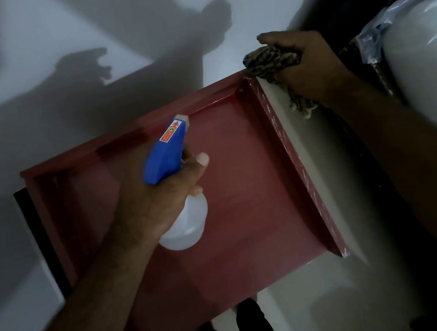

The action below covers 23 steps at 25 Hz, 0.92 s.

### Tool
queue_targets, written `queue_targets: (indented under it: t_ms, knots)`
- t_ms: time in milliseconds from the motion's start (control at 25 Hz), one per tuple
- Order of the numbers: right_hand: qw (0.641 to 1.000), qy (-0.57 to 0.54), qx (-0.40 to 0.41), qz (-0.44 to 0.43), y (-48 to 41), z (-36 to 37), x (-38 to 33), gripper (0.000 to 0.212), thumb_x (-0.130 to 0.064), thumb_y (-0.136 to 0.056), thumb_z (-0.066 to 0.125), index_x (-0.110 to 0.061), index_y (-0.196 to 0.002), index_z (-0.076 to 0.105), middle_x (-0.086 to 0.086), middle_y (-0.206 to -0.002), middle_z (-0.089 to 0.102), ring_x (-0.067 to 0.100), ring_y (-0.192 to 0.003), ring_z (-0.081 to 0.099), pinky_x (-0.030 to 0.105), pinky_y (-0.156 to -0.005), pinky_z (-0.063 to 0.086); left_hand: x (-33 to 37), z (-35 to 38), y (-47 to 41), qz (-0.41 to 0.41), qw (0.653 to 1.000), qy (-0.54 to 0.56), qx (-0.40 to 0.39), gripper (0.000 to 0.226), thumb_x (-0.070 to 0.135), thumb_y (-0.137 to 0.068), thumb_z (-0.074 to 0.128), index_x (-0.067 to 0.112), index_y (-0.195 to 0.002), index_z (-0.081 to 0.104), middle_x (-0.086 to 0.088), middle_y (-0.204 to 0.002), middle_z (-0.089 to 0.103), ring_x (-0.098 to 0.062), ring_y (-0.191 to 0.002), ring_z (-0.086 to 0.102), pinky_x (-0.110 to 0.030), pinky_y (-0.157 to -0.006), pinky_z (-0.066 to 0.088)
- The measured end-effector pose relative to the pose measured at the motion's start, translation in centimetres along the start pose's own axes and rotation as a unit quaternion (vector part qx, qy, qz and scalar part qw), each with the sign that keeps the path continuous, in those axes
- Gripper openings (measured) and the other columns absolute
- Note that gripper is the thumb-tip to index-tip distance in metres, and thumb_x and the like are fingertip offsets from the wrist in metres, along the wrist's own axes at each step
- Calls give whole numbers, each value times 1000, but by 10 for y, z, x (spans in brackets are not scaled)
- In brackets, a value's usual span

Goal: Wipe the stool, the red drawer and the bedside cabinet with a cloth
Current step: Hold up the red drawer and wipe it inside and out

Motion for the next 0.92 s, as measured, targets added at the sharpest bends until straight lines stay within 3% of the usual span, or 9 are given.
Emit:
queue_targets:
  t_ms: [120, 240, 320, 440, 560, 640, 760, 840, 920]
  knots:
    - [996, 54, -61, -47, -16, 9, -8, 66, 8, -80, 64, -17, -141, 64, -1, -142, 62, 3, -129, 57, 10, -105, 44, -6, 6, -1, -7, 1000, 3, -5, 16, 37, -83, 77, 44, -86, 63, -8, -83, 67, -19, -67, 70, -58, -82, 60]
    - [990, 82, -89, -75, -19, 15, -7, 76, -6, -67, 51, -19, -141, 65, 1, -140, 65, 9, -131, 59, 27, -112, 48, -11, 13, -2, -20, 1000, 5, -1, 22, 42, -80, 77, 29, -94, 65, 0, -78, 65, -17, -66, 70, -54, -84, 61]
    - [991, 92, -67, -69, -19, 12, 4, 78, -3, -65, 50, -16, -141, 65, 5, -140, 66, 14, -132, 59, 35, -114, 48, -12, 17, -3, -28, 1000, 0, -2, 34, 44, -81, 78, 20, -101, 63, 1, -78, 65, -17, -66, 70, -51, -86, 61]
    - [992, 100, -37, -63, -13, 6, 14, 73, 6, -72, 56, -14, -141, 65, 7, -142, 65, 16, -133, 57, 29, -116, 44, -13, 25, -3, -28, 1000, 13, 1, 33, 37, -85, 80, 15, -101, 62, -2, -79, 64, -17, -65, 69, -53, -83, 61]
    - [988, 109, -58, -90, -2, 10, 17, 68, 3, -75, 61, -16, -140, 66, 3, -137, 68, 10, -127, 60, 21, -110, 46, -9, 30, -2, -19, 1000, 22, 2, 30, 37, -82, 78, 20, -101, 63, -4, -80, 63, -17, -65, 69, -45, -80, 62]
    - [989, 102, -64, -83, 1, 12, 19, 63, 2, -80, 75, -18, -139, 67, 1, -137, 68, 6, -123, 61, 18, -107, 48, -7, 32, 0, -12, 1000, 16, -4, 32, 40, -83, 79, 22, -105, 63, -4, -81, 64, -19, -67, 70, -44, -81, 61]
    - [992, 81, -54, -76, -8, 13, 15, 72, -13, -76, 91, -19, -142, 63, -3, -137, 67, 1, -119, 61, 17, -105, 49, -10, 35, 1, -9, 1000, 18, -6, 18, 37, -85, 79, 33, -96, 66, -4, -81, 65, -20, -67, 70, -51, -82, 61]
    - [995, 59, -47, -73, -17, 14, 13, 80, -16, -74, 93, -22, -145, 57, -5, -131, 65, -1, -109, 61, 17, -95, 53, -9, 36, 2, -3, 1000, 25, -5, 17, 37, -85, 79, 45, -90, 66, -5, -80, 64, -20, -66, 69, -48, -78, 62]
    - [996, 40, -31, -68, -21, 16, 13, 82, -13, -77, 90, -23, -149, 53, -2, -128, 61, 3, -106, 60, 18, -89, 54, -12, 36, 4, -2, 1000, 3, 1, 18, 36, -86, 78, 25, -93, 66, -11, -76, 66, -19, -65, 70, -34, -74, 60]
Point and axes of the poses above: each hand's wrist, its own y-axis away from the middle knuckle, its own z-axis out of the palm, x = y × z, the point moved 3 cm from there along -y, towards the middle knuckle
